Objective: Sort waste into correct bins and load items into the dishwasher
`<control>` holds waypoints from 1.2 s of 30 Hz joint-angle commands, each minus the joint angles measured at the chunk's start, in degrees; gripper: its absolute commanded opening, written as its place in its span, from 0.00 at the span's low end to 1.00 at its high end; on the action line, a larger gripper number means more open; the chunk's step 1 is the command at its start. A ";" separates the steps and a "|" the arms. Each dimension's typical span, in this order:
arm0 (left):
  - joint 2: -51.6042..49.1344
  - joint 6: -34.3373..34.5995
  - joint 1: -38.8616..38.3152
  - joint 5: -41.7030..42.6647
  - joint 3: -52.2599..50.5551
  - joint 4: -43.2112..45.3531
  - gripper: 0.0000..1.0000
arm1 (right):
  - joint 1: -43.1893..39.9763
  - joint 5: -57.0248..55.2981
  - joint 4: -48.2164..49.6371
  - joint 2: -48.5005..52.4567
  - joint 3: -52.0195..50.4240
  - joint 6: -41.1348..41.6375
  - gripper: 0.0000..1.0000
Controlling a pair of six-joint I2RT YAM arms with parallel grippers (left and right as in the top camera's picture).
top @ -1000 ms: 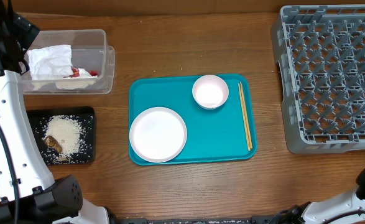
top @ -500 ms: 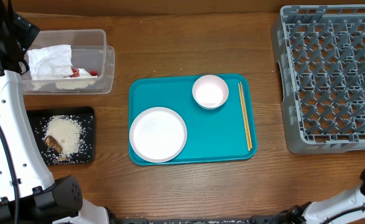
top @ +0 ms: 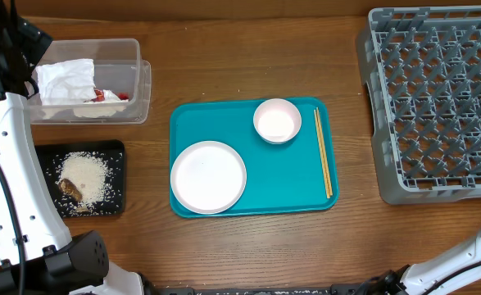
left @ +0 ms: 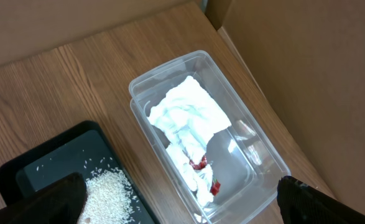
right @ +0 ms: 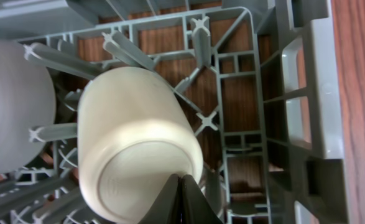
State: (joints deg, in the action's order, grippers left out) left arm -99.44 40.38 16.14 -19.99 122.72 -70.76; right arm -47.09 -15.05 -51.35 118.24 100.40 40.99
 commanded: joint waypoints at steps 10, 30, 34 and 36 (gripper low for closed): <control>-0.26 0.35 -0.04 -0.98 0.11 0.04 1.00 | 0.13 4.07 6.40 0.31 0.00 -0.59 0.04; -0.26 0.35 -0.04 -0.98 0.11 0.07 1.00 | 0.13 7.21 11.58 0.42 -0.02 -9.66 0.04; -0.26 0.35 -0.04 -0.98 0.11 0.04 1.00 | -0.02 4.33 10.51 0.52 -0.02 -9.31 0.04; -0.26 0.35 -0.04 -0.98 0.11 0.07 1.00 | -0.02 4.13 11.02 0.57 -0.02 -9.46 0.04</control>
State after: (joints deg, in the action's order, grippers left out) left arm -99.44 40.38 16.14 -19.99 122.72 -70.74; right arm -47.09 -8.34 -40.64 118.26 100.40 32.34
